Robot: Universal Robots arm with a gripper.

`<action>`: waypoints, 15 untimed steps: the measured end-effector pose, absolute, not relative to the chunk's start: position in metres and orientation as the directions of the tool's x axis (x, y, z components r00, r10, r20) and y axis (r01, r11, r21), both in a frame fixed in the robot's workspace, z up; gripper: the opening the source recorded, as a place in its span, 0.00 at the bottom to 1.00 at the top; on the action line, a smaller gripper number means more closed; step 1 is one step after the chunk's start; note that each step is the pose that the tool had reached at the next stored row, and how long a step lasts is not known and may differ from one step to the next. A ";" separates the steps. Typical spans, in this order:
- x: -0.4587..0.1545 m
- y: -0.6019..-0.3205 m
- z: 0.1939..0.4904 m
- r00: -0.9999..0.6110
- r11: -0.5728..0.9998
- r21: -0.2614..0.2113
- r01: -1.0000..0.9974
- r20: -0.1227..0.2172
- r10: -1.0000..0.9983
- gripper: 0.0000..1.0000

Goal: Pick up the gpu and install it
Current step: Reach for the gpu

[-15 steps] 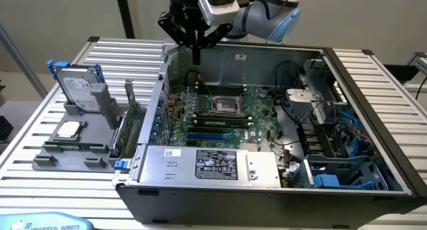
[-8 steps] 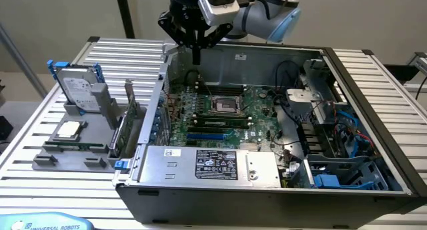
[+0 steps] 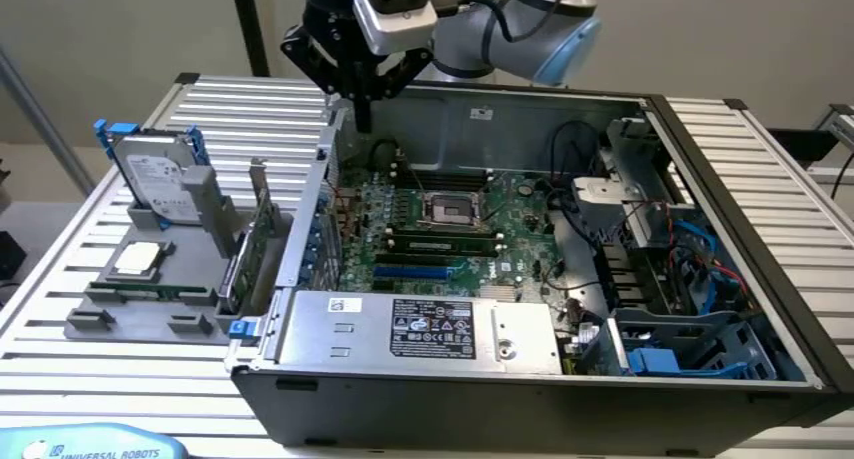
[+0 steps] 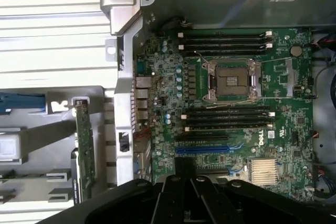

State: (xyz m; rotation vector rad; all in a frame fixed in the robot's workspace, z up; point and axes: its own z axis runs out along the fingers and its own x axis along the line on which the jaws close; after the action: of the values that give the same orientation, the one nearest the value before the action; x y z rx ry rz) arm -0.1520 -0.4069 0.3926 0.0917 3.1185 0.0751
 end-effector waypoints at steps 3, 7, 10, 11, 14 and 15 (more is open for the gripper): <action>-0.165 -0.410 0.393 -0.998 0.997 0.049 0.058 -0.020 0.059 0.11; -0.184 -0.415 0.392 -0.998 0.997 0.049 0.057 -0.021 0.058 0.11; -0.197 -0.417 0.390 -0.998 0.997 0.049 0.056 -0.020 0.057 0.11; -0.202 -0.418 0.389 -0.998 0.997 0.049 0.056 -0.020 0.057 0.11; -0.215 -0.420 0.386 -0.998 0.997 0.049 0.055 -0.020 0.056 0.11; -0.220 -0.420 0.385 -0.998 0.997 0.049 0.055 -0.020 0.056 0.11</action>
State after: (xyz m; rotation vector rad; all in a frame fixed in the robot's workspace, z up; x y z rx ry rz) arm -0.2200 -0.4203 0.3850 0.0862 3.1177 0.0752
